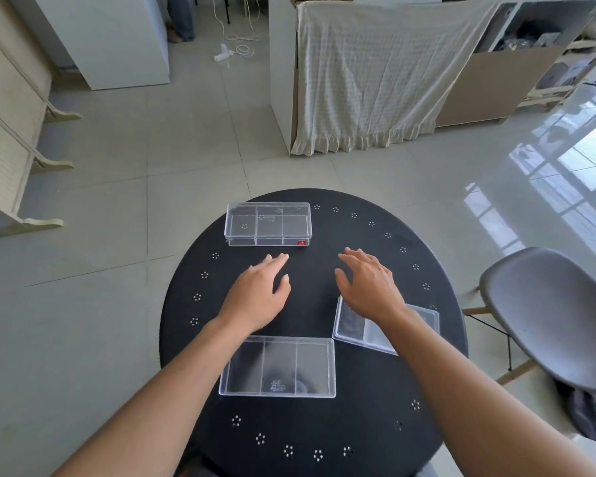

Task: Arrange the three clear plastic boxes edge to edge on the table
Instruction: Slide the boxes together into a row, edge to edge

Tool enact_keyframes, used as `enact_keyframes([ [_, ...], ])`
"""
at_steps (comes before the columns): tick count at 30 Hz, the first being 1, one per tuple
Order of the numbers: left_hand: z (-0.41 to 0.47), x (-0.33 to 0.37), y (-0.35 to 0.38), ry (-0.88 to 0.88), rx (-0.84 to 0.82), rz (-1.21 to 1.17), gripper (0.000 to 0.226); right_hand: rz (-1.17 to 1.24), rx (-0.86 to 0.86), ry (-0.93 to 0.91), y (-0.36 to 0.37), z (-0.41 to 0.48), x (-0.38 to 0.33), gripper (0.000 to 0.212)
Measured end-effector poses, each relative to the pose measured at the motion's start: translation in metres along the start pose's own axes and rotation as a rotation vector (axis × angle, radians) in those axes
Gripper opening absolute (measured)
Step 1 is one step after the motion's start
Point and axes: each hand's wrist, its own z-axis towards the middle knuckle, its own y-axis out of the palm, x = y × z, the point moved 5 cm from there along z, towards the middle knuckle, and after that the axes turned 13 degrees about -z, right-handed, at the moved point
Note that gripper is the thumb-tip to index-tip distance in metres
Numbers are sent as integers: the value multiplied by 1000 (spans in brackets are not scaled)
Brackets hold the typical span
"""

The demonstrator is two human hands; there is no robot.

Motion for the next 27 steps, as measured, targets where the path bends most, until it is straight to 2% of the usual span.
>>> enact_keyframes([
  [5, -26, 26, 44, 16, -132, 43, 56, 1, -32, 110, 3, -46, 51, 52],
  [10, -44, 51, 92, 105, -272, 100, 59, -25, -63, 177, 9, -90, 89, 51],
  [15, -57, 53, 133, 130, -478, 184, 73, -50, -105, 195, 17, -119, 109, 53],
  [22, -64, 41, 144, 70, -501, 264, 70, -68, -170, 158, 38, -136, 118, 56],
  [27, -58, 40, 144, 33, -490, 267, 68, -76, -198, 162, 40, -125, 114, 66],
])
